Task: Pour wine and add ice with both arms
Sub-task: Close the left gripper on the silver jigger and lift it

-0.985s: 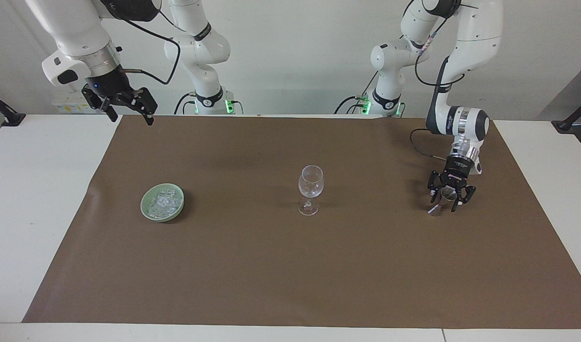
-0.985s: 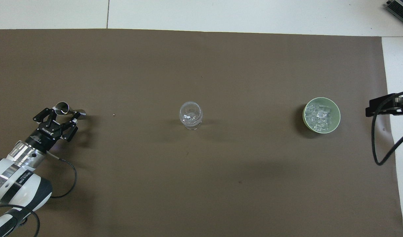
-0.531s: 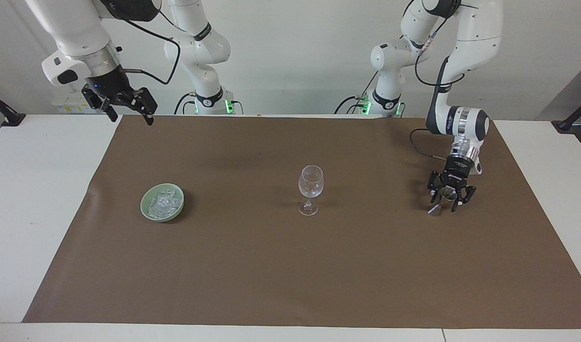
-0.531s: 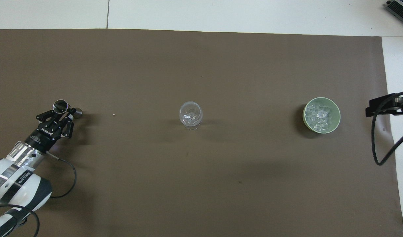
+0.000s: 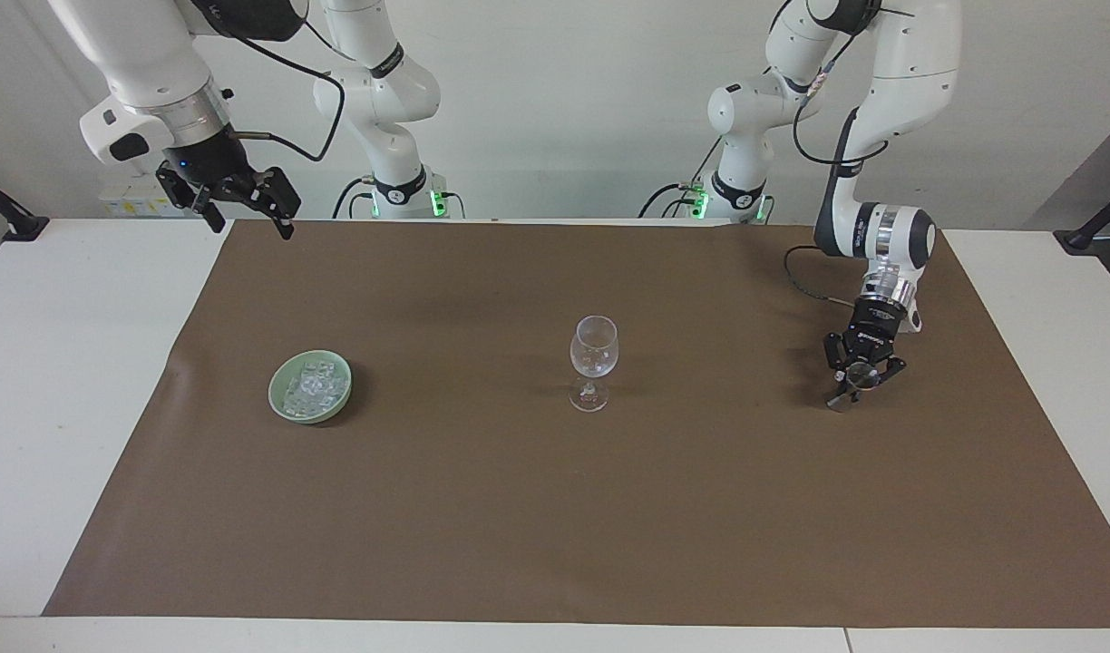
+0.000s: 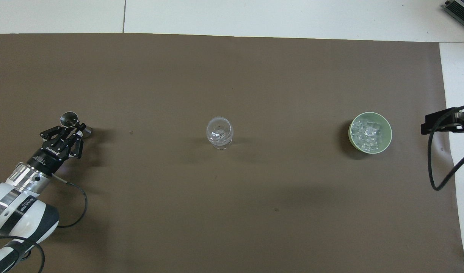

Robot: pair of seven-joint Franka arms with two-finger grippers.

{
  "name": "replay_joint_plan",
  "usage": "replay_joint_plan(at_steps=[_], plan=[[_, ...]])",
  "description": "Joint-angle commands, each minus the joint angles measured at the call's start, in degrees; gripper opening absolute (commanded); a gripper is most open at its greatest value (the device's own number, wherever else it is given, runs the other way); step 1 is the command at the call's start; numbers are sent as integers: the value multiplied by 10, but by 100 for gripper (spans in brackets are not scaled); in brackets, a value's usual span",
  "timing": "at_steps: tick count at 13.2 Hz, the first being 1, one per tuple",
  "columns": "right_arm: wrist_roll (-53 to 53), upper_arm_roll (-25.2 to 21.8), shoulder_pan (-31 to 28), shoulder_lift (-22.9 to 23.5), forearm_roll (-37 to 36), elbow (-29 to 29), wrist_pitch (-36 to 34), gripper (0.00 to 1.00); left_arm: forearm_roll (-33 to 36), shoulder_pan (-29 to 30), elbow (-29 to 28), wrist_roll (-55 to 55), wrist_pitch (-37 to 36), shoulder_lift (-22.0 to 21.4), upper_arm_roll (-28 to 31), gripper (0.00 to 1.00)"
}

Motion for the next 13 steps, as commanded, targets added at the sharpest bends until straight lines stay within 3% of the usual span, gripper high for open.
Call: replay_joint_plan(at_steps=[1, 5, 8, 13], plan=[[6, 1, -1, -11, 8, -11, -3, 100, -12, 3, -10, 4, -14, -15, 5, 0], [6, 1, -1, -11, 8, -11, -3, 100, -12, 28, -8, -2, -66, -29, 6, 0], [7, 1, -1, -11, 8, -11, -3, 100, -11, 15, -15, -22, -55, -79, 6, 0], [7, 1, -1, -11, 8, -11, -3, 100, -11, -74, -10, -131, 76, -184, 3, 0]])
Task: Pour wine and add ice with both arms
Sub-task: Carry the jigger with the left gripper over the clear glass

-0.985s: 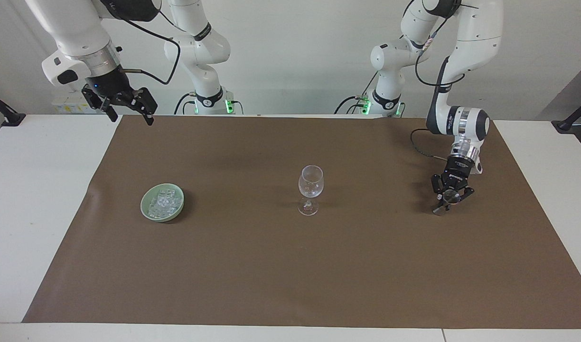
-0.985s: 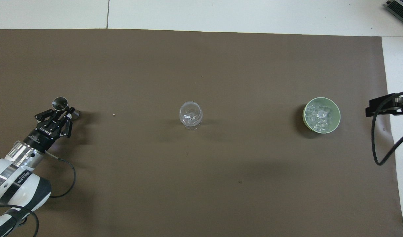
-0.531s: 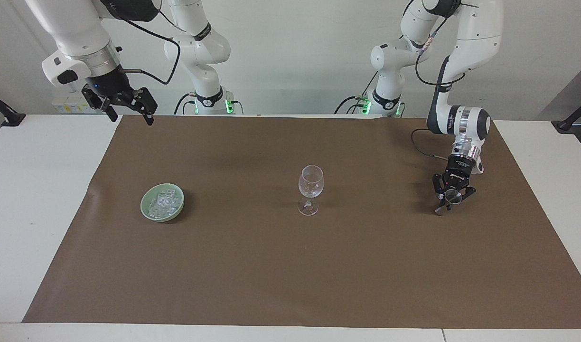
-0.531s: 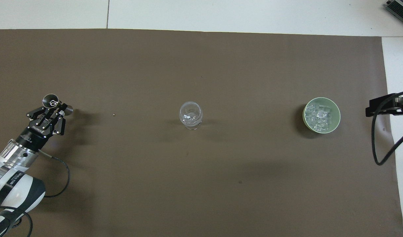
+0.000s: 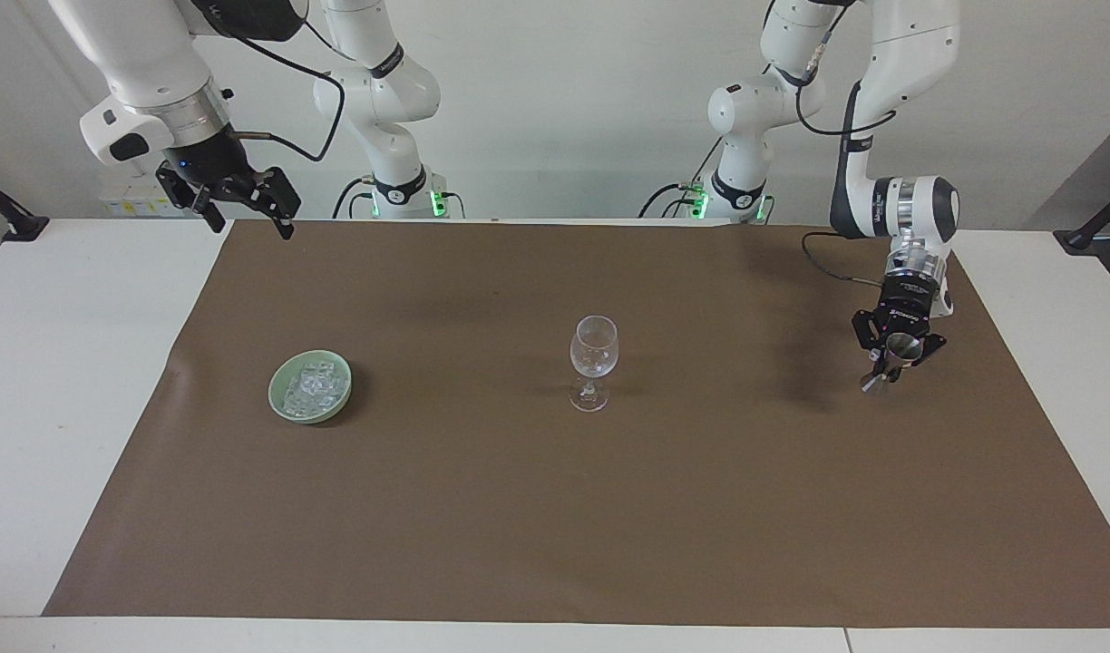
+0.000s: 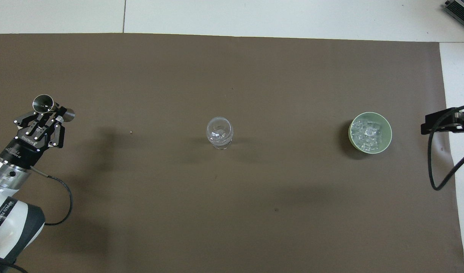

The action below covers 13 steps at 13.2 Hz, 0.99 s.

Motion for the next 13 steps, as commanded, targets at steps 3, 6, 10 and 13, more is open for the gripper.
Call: replay_joint_plan(at_steps=[3, 6, 10, 13], plan=[[6, 1, -1, -10, 8, -11, -3, 100, -9, -96, -4, -114, 109, -105, 0, 0], [7, 1, -1, -10, 8, -11, -3, 100, -8, -139, 5, -149, 135, -133, -5, 0], [6, 1, -1, -10, 8, -11, -3, 100, -1, -198, 16, -165, 165, -148, -25, 0], [7, 1, -1, -10, 8, -11, -3, 100, 0, -236, 50, -160, 238, -133, -71, 0]])
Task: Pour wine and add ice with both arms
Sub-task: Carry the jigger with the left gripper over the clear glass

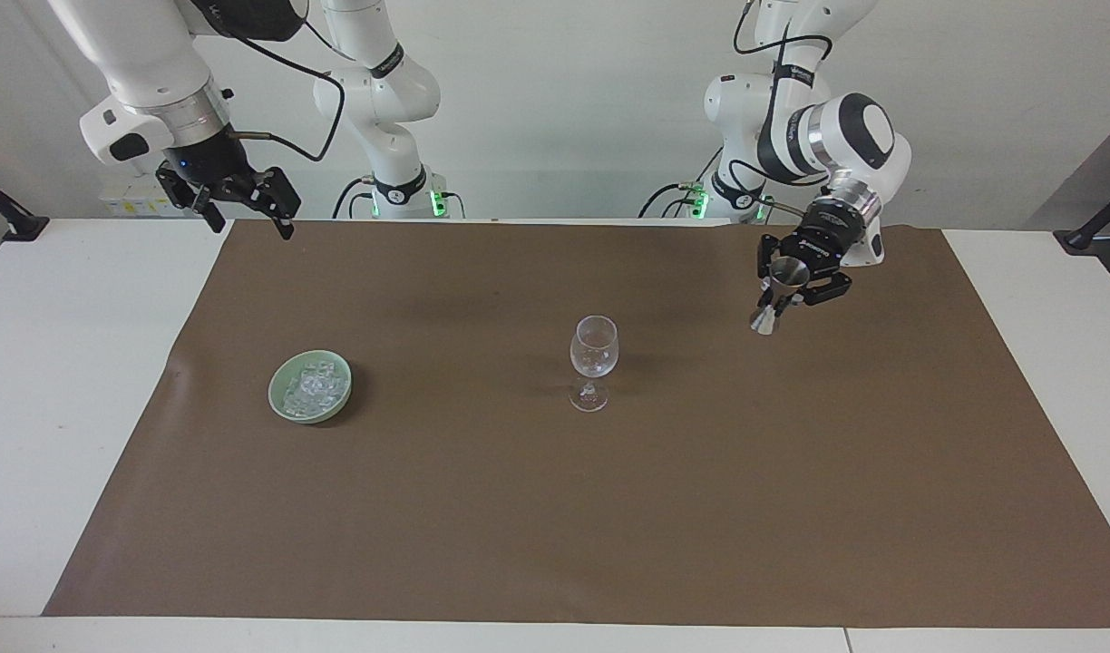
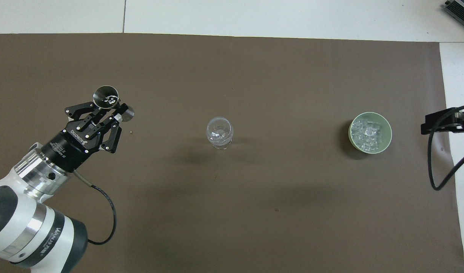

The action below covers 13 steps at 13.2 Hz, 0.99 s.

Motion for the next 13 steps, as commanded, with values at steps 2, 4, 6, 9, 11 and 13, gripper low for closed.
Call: replay_joint_plan(at_steps=[2, 4, 6, 9, 11, 13], plan=[[7, 1, -1, -10, 8, -11, -3, 100, -1, -57, 53, -6, 102, 30, -24, 0], [7, 1, -1, -11, 8, -11, -3, 100, -1, -85, 66, 0, 138, 42, -26, 0], [6, 1, -1, -11, 8, -11, -3, 100, 0, -102, 67, 17, 164, 47, -31, 0], [6, 1, -1, -11, 8, -11, -3, 100, 17, -111, 81, 44, 213, 61, -53, 0], [6, 1, -1, -11, 8, -11, -3, 100, 25, -125, 88, 69, 242, 76, -67, 0], [6, 1, -1, -10, 8, -11, -4, 100, 29, -148, 98, 103, 274, 89, -68, 0]])
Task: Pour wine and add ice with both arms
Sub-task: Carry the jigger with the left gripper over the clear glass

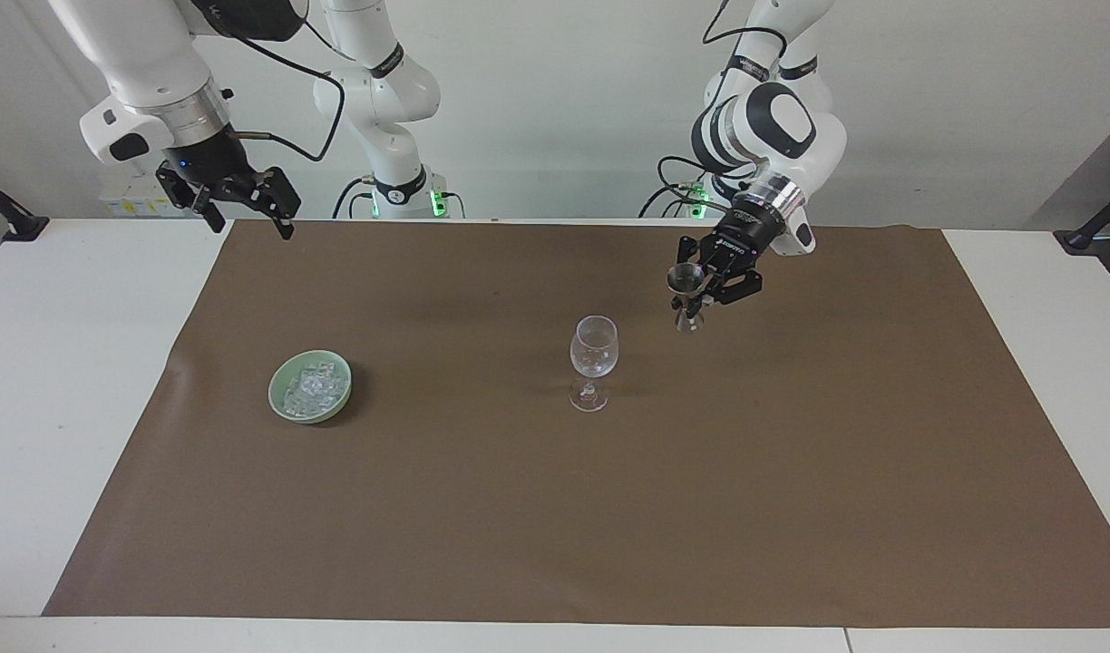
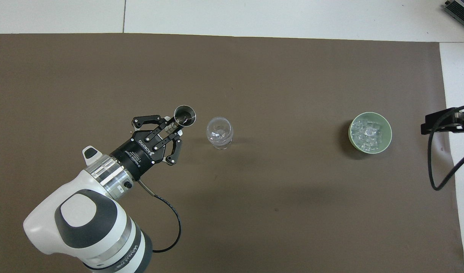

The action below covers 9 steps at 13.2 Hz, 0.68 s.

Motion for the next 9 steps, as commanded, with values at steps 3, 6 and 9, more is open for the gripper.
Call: replay_joint_plan(at_steps=[3, 6, 9], plan=[[6, 1, -1, -11, 8, -11, -3, 100, 13, -49, 30, 102, 88, 30, 1, 0], [6, 1, -1, -11, 8, -11, -3, 100, 14, -55, 55, 153, 126, 47, 0, 0], [6, 1, -1, -10, 8, -11, -4, 100, 14, -61, 104, 200, 167, 80, 0, 0]])
